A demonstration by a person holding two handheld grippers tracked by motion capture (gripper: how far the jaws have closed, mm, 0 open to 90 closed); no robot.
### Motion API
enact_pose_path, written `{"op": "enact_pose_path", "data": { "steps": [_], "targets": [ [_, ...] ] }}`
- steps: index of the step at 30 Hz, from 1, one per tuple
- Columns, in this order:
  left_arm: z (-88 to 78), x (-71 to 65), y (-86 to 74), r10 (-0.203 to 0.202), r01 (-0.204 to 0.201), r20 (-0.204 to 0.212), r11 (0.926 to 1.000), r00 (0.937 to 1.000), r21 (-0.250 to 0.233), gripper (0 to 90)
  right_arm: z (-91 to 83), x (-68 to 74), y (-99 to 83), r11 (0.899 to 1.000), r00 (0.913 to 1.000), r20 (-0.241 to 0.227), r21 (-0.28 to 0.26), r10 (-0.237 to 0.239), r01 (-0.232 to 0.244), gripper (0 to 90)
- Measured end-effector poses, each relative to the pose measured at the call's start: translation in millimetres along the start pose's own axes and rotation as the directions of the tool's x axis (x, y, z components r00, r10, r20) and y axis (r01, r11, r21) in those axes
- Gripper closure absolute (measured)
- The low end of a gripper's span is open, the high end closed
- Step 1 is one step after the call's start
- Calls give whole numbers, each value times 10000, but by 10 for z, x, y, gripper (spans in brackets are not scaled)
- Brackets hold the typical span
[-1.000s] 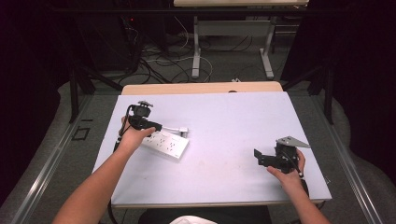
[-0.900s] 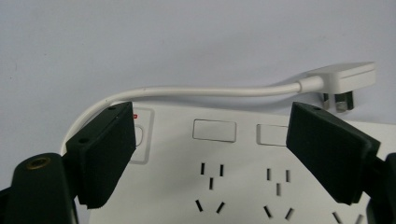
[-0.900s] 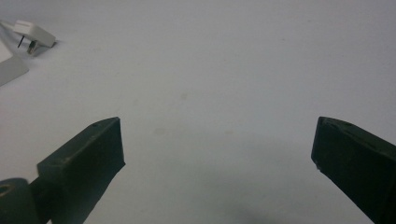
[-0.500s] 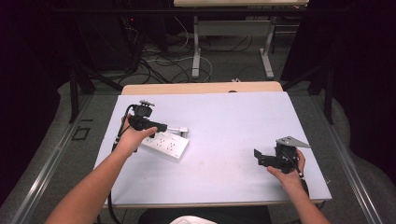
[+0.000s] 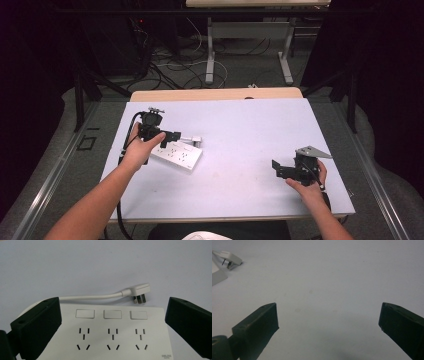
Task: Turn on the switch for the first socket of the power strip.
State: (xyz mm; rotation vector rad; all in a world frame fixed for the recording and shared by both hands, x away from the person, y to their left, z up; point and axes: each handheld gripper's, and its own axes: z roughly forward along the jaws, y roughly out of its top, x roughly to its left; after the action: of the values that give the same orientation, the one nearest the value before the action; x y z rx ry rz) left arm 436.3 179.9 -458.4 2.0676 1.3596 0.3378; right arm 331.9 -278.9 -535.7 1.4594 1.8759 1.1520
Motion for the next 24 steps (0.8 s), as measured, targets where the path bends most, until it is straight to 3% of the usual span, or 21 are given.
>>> {"op": "enact_pose_path", "data": {
  "steps": [17, 21, 24],
  "targets": [
    [-322, 3, -183, -125, 133, 142, 9979, 9998, -634, 26, 0, 7, 0, 10000, 10000, -23, 20, 16, -16, 18],
    [-385, 4, -234, -117, 130, 137, 9951, 9998, -976, 27, -4, 10, 1, 10000, 10000, -74, 72, 44, -44, 18],
    [-432, -3, -274, -315, 342, 243, 9926, 9992, -1169, 28, -5, 10, 1, 10000, 10000, -76, 62, 30, -30, 18]
  ]
}}
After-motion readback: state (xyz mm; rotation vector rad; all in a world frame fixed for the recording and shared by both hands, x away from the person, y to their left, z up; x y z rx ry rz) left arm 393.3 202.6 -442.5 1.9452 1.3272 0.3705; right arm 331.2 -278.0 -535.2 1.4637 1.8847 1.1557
